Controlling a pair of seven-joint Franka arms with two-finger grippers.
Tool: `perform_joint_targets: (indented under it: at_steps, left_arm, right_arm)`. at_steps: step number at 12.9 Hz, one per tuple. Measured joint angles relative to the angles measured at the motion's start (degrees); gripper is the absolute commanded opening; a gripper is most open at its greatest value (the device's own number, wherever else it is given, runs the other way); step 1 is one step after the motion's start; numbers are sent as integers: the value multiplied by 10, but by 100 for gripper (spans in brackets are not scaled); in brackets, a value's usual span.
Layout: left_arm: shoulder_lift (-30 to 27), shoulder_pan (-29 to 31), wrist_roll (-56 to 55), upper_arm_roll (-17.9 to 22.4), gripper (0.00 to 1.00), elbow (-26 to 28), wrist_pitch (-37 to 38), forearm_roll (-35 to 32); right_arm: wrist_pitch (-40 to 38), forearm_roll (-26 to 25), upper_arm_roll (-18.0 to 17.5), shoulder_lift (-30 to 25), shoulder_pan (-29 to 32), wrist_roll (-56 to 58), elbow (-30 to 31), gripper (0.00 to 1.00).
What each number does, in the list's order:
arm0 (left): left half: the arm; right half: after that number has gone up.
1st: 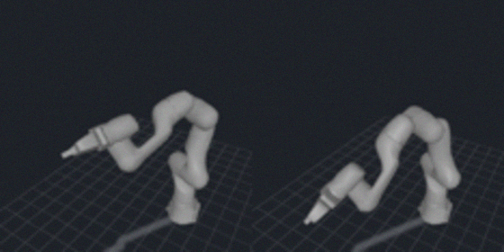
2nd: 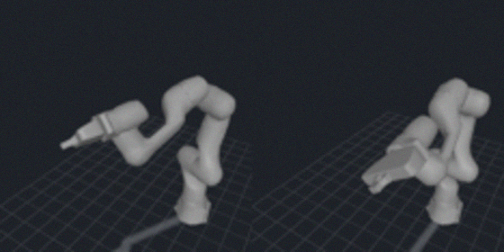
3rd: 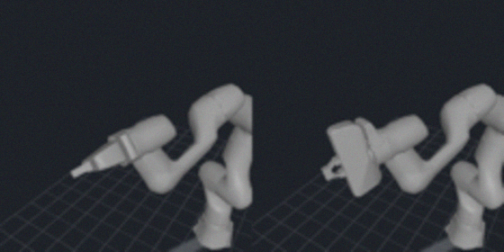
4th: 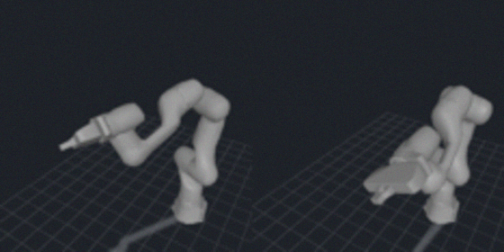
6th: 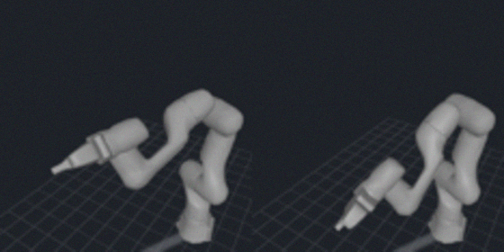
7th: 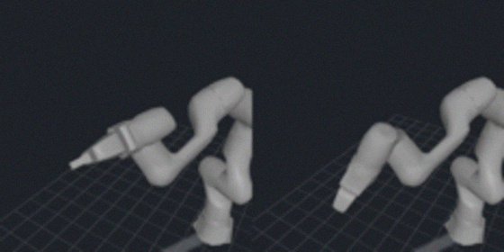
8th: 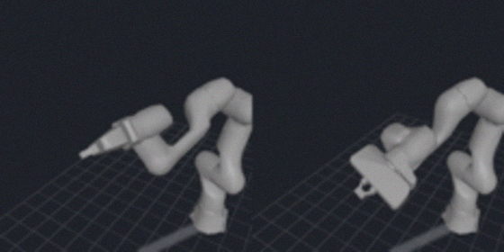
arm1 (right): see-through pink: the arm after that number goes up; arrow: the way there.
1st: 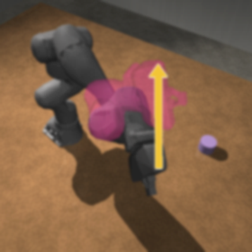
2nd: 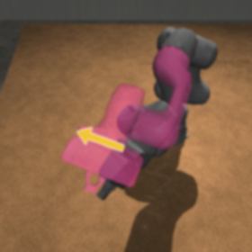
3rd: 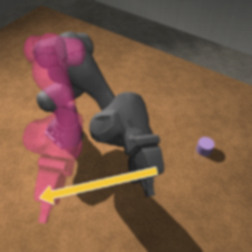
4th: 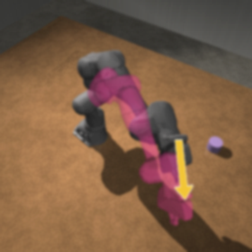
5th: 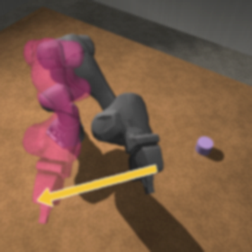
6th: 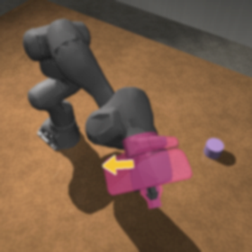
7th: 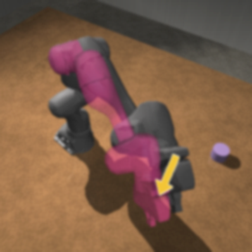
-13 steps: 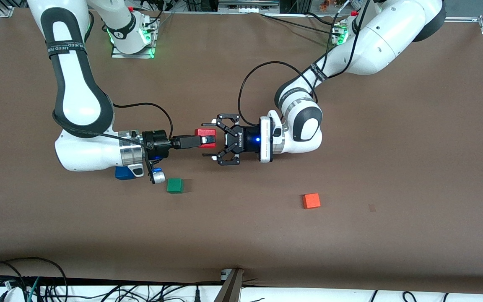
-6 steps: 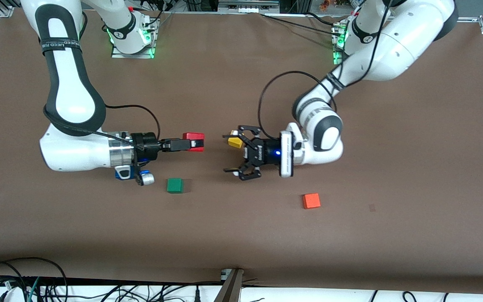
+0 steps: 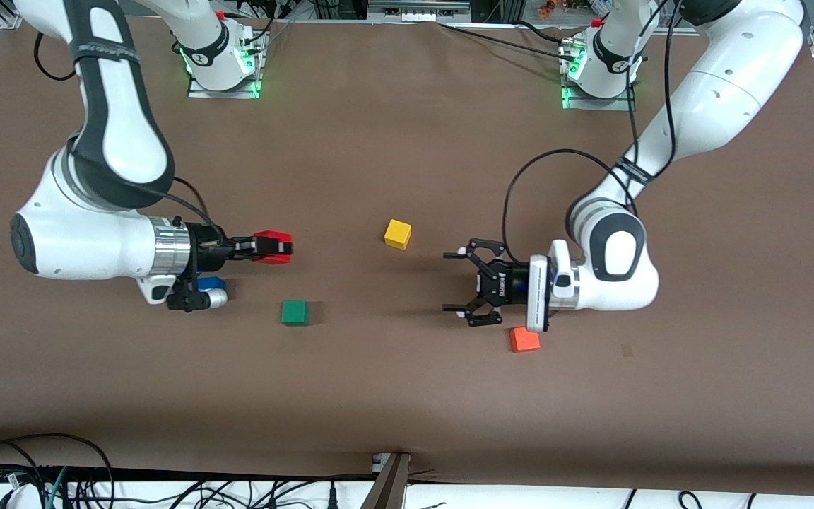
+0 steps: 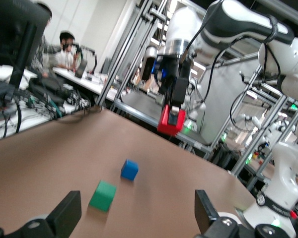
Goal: Pass red block to right arm, stack on blue
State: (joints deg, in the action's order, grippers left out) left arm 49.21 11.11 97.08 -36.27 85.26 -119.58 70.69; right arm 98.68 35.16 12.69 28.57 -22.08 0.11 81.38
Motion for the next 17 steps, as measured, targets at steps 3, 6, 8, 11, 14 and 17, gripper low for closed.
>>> perform_joint_targets:
  at_steps: [3, 6, 8, 11, 14, 17]
  left_arm:
    - [0, 45, -62, 16, 100, 0, 68, -86]
    - [-1, 79, -103, 60, 100, -7, 153, -196]
    - [-2, 99, -122, 110, 100, -36, 240, -285]
    - [-7, 113, -164, 193, 100, -81, 338, -386]
    - [-21, 116, -215, 241, 100, -139, 412, -502]
    - [-52, 104, -307, 239, 100, -167, 442, -606]
  right_arm:
    - [54, -167, 0, 3, -3, 0, -2, 0]
    - [98, -243, 1, 17, -1, 0, 10, 0]
    - [131, -265, 5, 26, 1, 0, 34, 0]
    - [161, -268, 12, 32, 2, 1, 82, 0]
    - [191, -269, 16, 32, 2, 13, 121, 0]
    - [243, -269, 20, 32, 3, 26, 166, 0]
